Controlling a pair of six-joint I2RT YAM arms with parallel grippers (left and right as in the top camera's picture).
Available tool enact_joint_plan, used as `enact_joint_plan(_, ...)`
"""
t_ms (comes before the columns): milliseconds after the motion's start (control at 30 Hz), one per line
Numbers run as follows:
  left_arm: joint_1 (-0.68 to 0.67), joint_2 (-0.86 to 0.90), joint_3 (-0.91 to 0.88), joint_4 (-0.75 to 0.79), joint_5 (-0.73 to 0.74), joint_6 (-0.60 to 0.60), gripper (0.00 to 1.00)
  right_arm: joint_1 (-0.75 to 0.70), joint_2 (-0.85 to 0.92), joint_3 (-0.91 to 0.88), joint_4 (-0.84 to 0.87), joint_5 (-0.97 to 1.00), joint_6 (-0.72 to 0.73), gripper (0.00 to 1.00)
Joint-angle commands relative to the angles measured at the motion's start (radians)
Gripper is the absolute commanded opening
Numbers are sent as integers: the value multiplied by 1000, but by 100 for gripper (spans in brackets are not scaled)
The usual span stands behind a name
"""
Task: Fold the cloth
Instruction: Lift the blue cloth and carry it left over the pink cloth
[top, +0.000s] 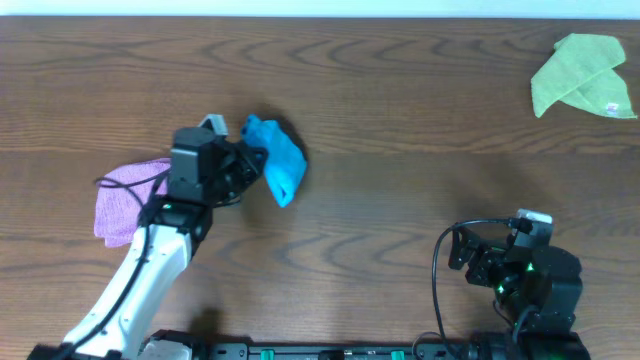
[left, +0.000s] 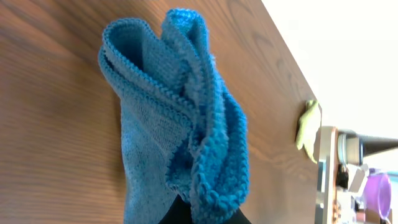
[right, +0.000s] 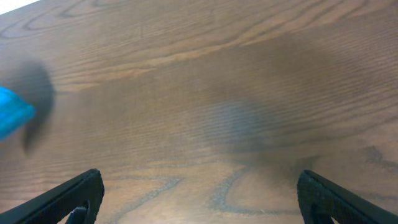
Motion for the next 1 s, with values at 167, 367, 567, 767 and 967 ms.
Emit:
enact_joint_plan(167,149,-84,6,-59,117,62,6,-9,-5,1,-1,7,13,99)
enact_joint_plan(367,243,-116,18,-123,169,101,6,-9,-5,1,-1,7,13,99)
enact_joint_plan(567,335,-164,63,-276,177,201,6,-9,-5,1,-1,7,13,99)
enact_joint_plan(767,441,-188,68,-355,191,243,6,-9,-5,1,-1,7,13,99)
enact_joint_plan(967,533,-188,70,-355,233,255,6,-9,-5,1,-1,7,13,99)
